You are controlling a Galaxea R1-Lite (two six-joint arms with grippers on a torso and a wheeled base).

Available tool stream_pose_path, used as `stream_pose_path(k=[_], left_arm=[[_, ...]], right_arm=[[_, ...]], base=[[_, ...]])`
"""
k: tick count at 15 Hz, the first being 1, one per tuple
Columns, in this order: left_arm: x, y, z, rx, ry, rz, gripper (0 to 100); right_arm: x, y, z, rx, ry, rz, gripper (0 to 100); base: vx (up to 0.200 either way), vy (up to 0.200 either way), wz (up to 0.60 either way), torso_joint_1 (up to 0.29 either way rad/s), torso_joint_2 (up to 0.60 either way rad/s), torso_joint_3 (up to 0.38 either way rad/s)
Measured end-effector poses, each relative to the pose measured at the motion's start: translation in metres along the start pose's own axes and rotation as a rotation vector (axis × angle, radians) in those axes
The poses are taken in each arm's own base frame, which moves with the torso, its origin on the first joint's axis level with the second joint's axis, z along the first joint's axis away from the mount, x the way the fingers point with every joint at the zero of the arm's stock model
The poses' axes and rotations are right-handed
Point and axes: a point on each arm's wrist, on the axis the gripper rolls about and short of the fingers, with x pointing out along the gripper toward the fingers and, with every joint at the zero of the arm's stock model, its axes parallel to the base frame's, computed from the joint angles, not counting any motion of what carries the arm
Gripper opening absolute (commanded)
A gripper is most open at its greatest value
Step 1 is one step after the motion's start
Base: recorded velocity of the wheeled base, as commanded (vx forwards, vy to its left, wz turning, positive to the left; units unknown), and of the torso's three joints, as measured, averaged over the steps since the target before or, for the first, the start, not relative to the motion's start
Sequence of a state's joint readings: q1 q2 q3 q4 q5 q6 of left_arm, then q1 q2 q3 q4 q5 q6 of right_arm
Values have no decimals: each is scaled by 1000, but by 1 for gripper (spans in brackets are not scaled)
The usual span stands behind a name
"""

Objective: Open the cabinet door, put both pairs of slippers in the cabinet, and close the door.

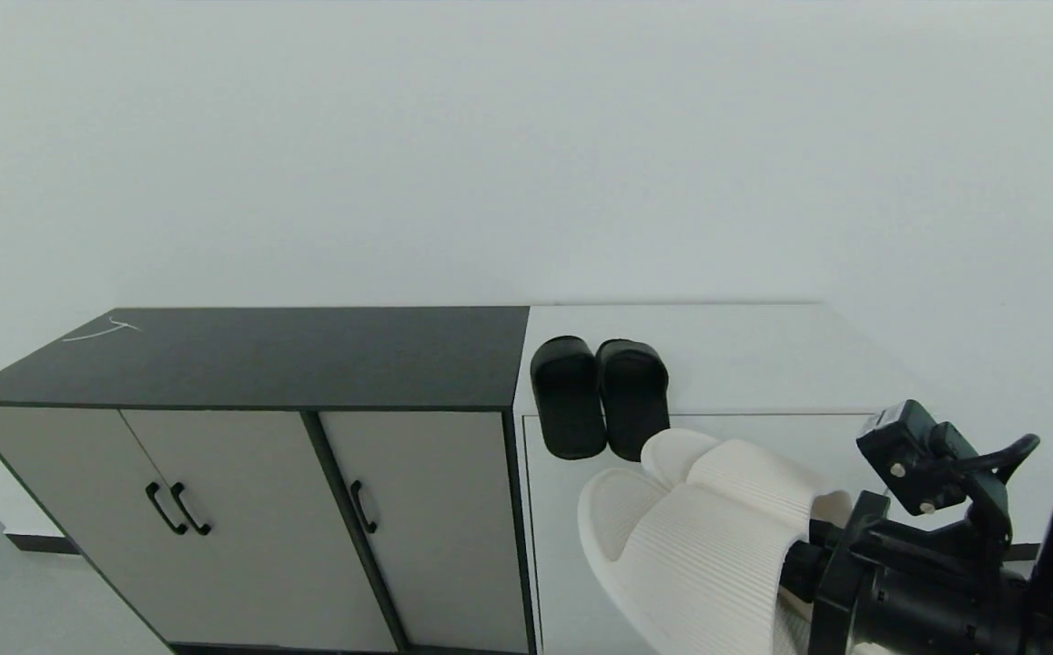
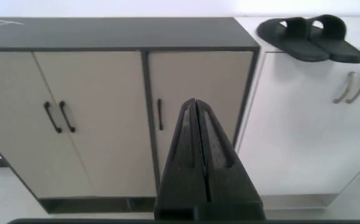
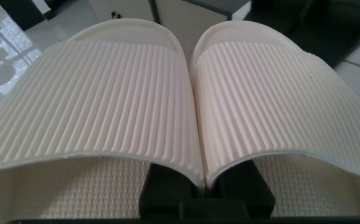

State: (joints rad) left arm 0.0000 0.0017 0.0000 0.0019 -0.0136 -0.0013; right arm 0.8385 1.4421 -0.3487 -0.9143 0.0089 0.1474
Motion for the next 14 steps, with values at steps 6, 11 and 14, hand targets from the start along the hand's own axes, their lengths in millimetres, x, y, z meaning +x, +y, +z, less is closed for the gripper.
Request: stream_pose_path(k=[6,11,14], left_arm=[[0,0,0,0,-1,-1,0],[0,0,0,0,0,-1,0],[0,0,0,0,0,-2,0]], right_arm=[[-1,-1,-3,-5,13,-3,0],[0,-1,-4,-7,17,-2,0],[0,-1,-4,-6,19,-3,0]], base=[[0,200,0,3,2,2],[0,200,0,3,0,2],[0,200,0,2,4,2]])
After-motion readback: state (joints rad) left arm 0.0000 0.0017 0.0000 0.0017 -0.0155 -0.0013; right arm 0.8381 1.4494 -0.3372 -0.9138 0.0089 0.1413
